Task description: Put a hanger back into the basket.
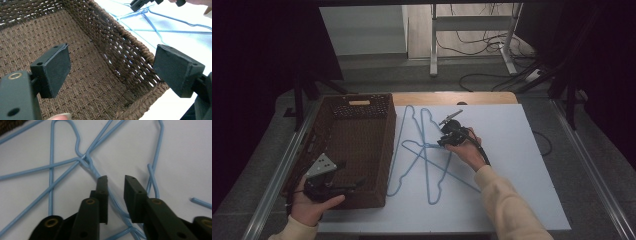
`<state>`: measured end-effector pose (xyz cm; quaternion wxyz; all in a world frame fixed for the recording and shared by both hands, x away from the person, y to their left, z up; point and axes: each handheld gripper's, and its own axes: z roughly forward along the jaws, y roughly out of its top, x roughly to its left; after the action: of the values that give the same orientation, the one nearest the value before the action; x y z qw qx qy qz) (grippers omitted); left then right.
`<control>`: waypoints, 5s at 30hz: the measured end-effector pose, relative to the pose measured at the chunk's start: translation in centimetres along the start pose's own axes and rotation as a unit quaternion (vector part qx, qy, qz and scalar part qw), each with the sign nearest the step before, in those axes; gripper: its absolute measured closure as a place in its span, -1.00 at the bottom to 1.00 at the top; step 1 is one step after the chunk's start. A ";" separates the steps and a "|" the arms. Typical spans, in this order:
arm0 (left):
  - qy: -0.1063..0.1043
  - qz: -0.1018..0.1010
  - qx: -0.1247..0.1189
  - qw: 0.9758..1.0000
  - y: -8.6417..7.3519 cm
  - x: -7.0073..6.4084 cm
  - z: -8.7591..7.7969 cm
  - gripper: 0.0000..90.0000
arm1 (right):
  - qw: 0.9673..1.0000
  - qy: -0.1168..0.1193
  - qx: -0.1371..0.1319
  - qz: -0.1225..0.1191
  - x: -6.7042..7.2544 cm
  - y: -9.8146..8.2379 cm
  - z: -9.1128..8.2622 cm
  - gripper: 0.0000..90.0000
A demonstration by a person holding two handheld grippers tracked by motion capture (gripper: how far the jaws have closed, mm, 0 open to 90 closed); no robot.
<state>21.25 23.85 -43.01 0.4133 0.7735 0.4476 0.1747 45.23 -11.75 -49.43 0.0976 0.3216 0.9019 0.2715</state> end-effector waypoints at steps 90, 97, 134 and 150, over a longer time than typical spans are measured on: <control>0.000 0.005 -0.002 1.000 0.3 -0.4 0.1 -0.66 | 0.981 -0.008 0.050 -0.187 0.1 0.1 -3.6 0.93; -0.001 0.012 -0.006 1.000 0.7 -0.8 0.0 -0.66 | 0.985 -0.009 0.038 -0.169 0.1 -0.9 -5.7 0.93; -0.134 0.082 0.069 0.985 5.8 -10.8 9.8 -0.55 | 0.990 -0.009 0.018 -0.143 0.8 -8.9 -12.8 0.93; -0.125 0.067 0.136 0.981 4.8 -11.7 18.8 -0.05 | 0.988 -0.004 0.016 -0.155 1.5 -8.7 -12.9 0.93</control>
<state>29.62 3.72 -49.26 0.3447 0.8661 0.3595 0.0416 34.96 -21.86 -43.51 0.1370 0.1801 0.9447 0.2373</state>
